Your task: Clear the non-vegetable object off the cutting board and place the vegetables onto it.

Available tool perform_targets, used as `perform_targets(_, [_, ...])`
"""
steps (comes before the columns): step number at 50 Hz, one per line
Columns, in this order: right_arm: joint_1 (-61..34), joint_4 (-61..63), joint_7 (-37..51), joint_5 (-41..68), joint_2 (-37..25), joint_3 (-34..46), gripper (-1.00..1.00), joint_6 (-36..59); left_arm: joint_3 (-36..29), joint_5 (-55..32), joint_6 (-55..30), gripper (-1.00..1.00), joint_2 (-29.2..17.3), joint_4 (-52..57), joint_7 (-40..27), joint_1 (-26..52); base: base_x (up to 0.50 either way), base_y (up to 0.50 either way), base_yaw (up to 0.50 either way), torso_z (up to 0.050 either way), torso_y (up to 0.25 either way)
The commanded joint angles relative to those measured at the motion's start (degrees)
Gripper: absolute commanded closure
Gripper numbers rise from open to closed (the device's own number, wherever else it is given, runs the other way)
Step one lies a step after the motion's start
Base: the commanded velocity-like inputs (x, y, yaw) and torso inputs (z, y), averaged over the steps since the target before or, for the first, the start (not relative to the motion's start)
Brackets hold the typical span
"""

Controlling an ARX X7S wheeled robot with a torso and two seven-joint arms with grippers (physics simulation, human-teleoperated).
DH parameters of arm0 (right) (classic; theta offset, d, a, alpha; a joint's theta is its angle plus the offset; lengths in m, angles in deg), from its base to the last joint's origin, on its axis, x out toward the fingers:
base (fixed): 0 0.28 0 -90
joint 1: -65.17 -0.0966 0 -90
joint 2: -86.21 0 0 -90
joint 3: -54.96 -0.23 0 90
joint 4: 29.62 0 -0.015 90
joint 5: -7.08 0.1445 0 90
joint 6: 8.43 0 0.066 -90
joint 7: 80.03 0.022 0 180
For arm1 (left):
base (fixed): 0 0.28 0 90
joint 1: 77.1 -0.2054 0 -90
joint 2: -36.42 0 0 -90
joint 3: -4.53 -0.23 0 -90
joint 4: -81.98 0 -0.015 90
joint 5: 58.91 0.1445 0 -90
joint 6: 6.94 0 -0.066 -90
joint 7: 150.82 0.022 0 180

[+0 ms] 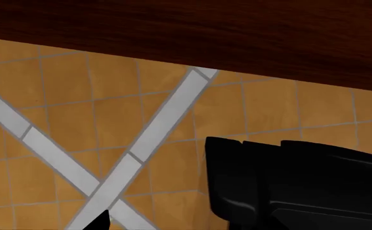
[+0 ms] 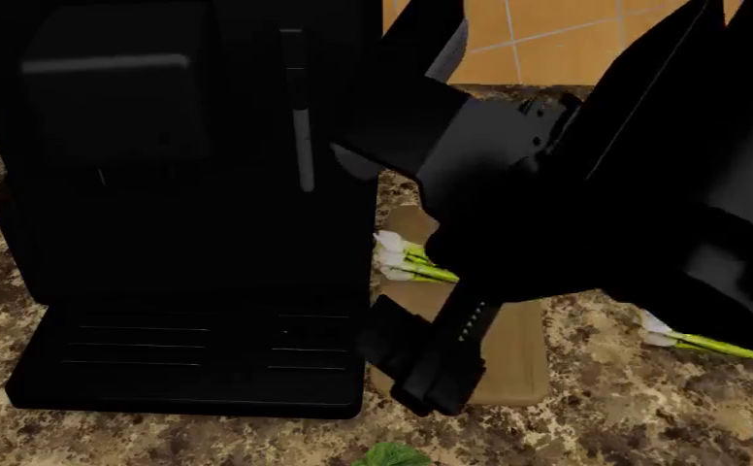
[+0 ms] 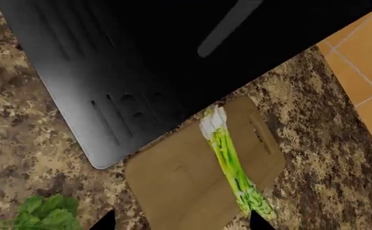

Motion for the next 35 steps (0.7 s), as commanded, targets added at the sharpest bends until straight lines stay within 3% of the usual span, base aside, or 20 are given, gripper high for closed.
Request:
perform_targets(1, [-5.9, 5.3, 23.7, 34.2, -2.8, 4.0, -1.00, 0.6, 0.5, 0.4, -0.9, -1.00, -0.3, 0.5, -0.9, 0.3, 0.00, 0.00, 0.00, 0.000, 0.000])
perform_targets(17, [-8.2, 7.8, 27.9, 45.1, 0.5, 6.9, -1.00, -2.9, 0.1, 0.5, -0.5, -1.00, -0.2, -0.1, -0.8, 0.9, 0.00, 0.00, 0.00, 0.000, 0.000])
perform_targets(35, [-3.0, 8.8, 21.3, 38.4, 3.1, 5.8, -1.00, -4.6, 0.2, 0.3, 0.0, -1.00, -0.6, 0.0, -0.9, 0.1, 0.00, 0.00, 0.00, 0.000, 0.000])
